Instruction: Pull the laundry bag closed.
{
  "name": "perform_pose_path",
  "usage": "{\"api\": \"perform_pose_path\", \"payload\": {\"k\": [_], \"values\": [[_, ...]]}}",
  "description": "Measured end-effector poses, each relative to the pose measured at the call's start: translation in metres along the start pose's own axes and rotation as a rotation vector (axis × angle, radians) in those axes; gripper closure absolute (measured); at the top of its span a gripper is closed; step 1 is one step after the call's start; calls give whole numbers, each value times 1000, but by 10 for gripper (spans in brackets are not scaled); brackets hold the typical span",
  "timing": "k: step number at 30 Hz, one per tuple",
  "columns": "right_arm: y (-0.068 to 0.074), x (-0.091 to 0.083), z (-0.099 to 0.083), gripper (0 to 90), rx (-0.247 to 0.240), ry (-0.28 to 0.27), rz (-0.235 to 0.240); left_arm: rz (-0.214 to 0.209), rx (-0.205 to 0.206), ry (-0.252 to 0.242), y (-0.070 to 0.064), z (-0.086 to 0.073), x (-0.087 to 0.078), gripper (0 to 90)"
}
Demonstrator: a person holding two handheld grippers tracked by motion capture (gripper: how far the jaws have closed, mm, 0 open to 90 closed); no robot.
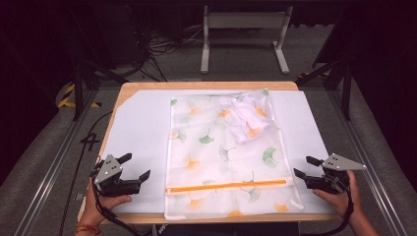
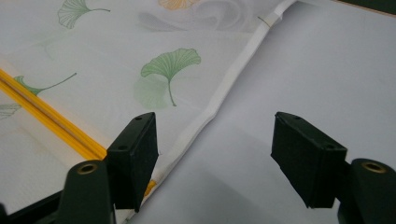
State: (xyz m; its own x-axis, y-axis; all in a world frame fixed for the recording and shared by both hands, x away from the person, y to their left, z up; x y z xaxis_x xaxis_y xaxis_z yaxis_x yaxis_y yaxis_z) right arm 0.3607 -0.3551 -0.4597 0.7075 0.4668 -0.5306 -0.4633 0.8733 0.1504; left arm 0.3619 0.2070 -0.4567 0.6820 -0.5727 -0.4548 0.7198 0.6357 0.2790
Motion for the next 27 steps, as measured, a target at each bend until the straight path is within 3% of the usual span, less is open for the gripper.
{"api": "perform_pose_path", "payload": {"k": [3,4,9,12,15,17,19,21,24,27], "values": [[3,-1,0,331,-10,4,4,-26,7,21,-2,-3,2,234],[4,-1,0,339,-9,4,4,-28,16,50,-4,-5,4,234],[19,1,10,408,-30,6,47,-63,41,46,-10,-8,-2,515],[32,7,16,414,-63,16,79,-58,35,27,-10,-9,-8,579],[43,12,23,414,-72,14,111,-53,20,14,-10,-8,-13,587],[49,15,28,417,-82,14,124,-41,36,27,-12,-9,-16,621],[56,20,33,443,-101,18,144,-55,37,26,-15,-10,-18,677],[62,25,37,448,-127,25,141,-40,38,45,-18,-11,-20,686],[77,34,43,459,-138,29,179,-48,59,52,-24,-10,-22,716],[92,44,49,489,-188,33,193,-50,76,61,-30,-7,-24,781]]}}
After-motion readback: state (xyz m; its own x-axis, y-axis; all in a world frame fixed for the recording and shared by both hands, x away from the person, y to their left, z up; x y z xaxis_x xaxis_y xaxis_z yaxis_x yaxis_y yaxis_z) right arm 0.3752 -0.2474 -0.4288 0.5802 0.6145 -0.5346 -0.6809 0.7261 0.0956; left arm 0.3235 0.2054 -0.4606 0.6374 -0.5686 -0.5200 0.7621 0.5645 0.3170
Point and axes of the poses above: each handheld gripper's, and its own axes: x roughly forward along the jaws, z roughly out of its top, y roughly to its left, the point moved 6 cm from there along x, roughly forward along the jaws, and after that the axes turned 15 degrees about x, right-handed, at the moved point
